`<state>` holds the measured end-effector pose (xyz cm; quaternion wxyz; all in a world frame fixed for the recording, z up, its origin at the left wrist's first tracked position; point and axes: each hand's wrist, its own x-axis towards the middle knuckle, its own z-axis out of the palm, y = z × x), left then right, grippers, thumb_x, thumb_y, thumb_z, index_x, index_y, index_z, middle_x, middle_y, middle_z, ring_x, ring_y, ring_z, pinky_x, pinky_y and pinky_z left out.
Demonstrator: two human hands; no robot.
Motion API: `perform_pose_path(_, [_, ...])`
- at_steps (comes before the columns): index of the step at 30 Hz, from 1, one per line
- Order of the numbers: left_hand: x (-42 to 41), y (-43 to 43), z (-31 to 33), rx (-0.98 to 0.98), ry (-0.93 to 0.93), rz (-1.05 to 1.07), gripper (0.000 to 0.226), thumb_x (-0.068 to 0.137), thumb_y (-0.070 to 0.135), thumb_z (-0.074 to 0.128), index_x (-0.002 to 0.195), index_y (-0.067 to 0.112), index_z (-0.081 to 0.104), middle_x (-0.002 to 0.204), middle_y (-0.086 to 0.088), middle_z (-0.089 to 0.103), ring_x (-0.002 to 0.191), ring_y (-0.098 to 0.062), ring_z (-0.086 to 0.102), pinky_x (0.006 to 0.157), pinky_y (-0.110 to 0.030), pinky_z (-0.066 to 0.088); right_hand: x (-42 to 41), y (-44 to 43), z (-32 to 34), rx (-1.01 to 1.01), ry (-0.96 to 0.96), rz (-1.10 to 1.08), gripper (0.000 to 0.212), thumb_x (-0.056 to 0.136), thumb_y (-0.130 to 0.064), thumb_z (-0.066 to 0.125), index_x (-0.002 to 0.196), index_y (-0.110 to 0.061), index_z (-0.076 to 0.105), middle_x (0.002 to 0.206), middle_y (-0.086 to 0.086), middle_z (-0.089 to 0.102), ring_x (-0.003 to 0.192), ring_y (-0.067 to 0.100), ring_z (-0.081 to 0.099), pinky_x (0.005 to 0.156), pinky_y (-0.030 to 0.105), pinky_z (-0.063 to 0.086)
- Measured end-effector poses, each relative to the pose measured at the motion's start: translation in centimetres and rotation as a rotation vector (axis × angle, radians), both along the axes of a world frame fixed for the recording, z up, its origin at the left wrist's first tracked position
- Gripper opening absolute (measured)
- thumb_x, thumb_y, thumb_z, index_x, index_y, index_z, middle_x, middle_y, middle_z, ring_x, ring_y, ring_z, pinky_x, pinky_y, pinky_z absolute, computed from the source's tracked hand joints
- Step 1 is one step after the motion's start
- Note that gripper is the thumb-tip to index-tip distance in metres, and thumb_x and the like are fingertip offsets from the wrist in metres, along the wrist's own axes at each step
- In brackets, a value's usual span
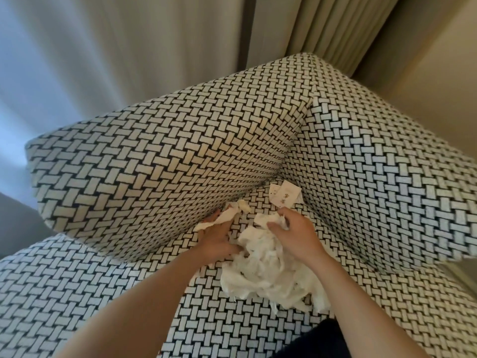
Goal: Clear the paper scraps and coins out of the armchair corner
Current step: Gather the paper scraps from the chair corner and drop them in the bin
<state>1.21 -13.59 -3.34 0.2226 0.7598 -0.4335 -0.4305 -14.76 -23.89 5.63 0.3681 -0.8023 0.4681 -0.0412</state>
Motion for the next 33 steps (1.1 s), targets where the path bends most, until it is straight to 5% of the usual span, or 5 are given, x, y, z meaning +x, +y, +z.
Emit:
perform_pose_path(3, [0.0, 0.3, 1.3, -0.036, -0.267, 0.006, 0.068, 0.086, 0.04, 0.06, 0.146, 0.035, 0.029, 0.153, 0.009, 0.026, 0.144, -0.017, 0.015, 0.114, -0.041, 0.003, -1.5, -0.1, 0.8, -0.002, 0.048, -0.025, 0.042, 0.093, -0.031, 0.054, 0.131, -0.015, 0.05, 0.084, -0.003, 0.058, 0.067, 0.012, 0.054, 0.059, 0.022, 0.038])
perform_pose_path(7, [-0.7, 0.9, 3.4, -0.138, -0.456, -0.008, 0.033, 0.092, 0.027, 0.054, 0.124, 0.027, 0.06, 0.137, 0.01, 0.052, 0.129, -0.011, 0.043, 0.111, -0.036, 0.022, -3.3, -0.3, 2.1, -0.037, 0.064, -0.031, 0.044, 0.093, -0.027, 0.056, 0.135, -0.014, 0.048, 0.128, 0.004, 0.058, 0.105, 0.021, 0.06, 0.08, 0.019, 0.042])
perform_pose_path(16, [-2.6, 0.8, 7.7, -0.178, -0.25, -0.069, 0.03, 0.094, 0.013, 0.052, 0.121, 0.026, 0.06, 0.119, 0.017, 0.055, 0.075, -0.016, 0.065, 0.068, -0.018, 0.053, -6.8, -0.2, 4.3, -0.047, -0.121, -0.217, 0.024, 0.084, -0.012, 0.066, 0.107, -0.021, 0.065, 0.096, -0.011, 0.061, 0.077, -0.005, 0.054, 0.06, 0.006, 0.04])
perform_pose_path(21, [-3.3, -1.1, 10.0, -0.257, -0.307, -0.103, 0.041, 0.094, 0.018, 0.053, 0.133, 0.029, 0.049, 0.118, 0.001, 0.061, 0.059, -0.009, 0.059, 0.06, -0.023, 0.056, -8.8, 0.0, 5.2, 0.014, -0.323, -0.417, 0.021, 0.082, -0.009, 0.068, 0.098, -0.022, 0.067, 0.094, -0.004, 0.068, 0.085, 0.011, 0.065, 0.08, 0.032, 0.057])
perform_pose_path(33, [-6.8, -3.7, 13.9, -0.279, -0.593, -0.283, 0.031, 0.093, 0.035, 0.051, 0.123, 0.037, 0.058, 0.129, -0.001, 0.045, 0.122, -0.022, 0.033, 0.099, -0.042, 0.039, -11.5, -0.6, 8.7, 0.098, -0.545, -0.714, 0.024, 0.081, -0.003, 0.067, 0.1, -0.017, 0.066, 0.096, -0.001, 0.067, 0.088, 0.014, 0.064, 0.076, 0.026, 0.053])
